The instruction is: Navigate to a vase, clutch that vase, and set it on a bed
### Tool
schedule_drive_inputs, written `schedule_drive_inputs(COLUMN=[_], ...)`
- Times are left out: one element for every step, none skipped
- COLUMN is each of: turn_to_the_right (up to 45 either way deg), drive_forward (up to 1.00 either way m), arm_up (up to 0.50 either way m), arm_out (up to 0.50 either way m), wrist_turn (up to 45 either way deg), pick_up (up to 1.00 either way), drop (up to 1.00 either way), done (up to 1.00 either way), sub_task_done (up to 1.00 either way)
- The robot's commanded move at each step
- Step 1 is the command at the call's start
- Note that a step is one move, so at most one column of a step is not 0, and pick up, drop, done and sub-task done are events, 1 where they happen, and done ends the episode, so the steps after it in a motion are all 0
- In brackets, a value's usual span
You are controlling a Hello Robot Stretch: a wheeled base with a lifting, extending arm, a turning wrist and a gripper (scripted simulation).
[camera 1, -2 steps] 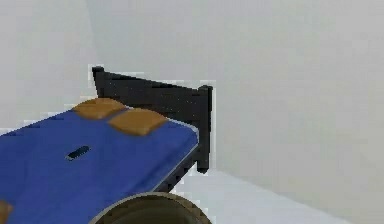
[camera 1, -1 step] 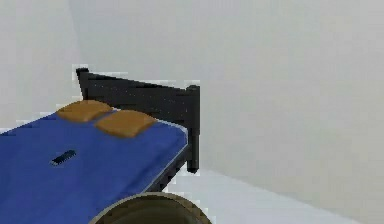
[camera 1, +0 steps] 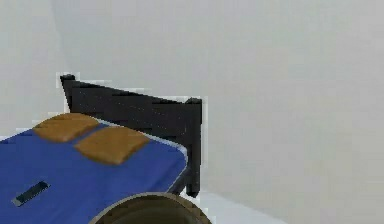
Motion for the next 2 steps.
schedule_drive_inputs(turn_to_the_right=[-45.0, -45.0], drive_forward=[0.0, 0.0], arm_up=[0.0, 0.0], arm_out=[0.0, 0.0], wrist_turn=[0.0, 0.0], pick_up=[0.0, 0.0], drop=[0.0, 0.0], done=[0.0, 0.0], sub_task_done=[0.0, 0.0])
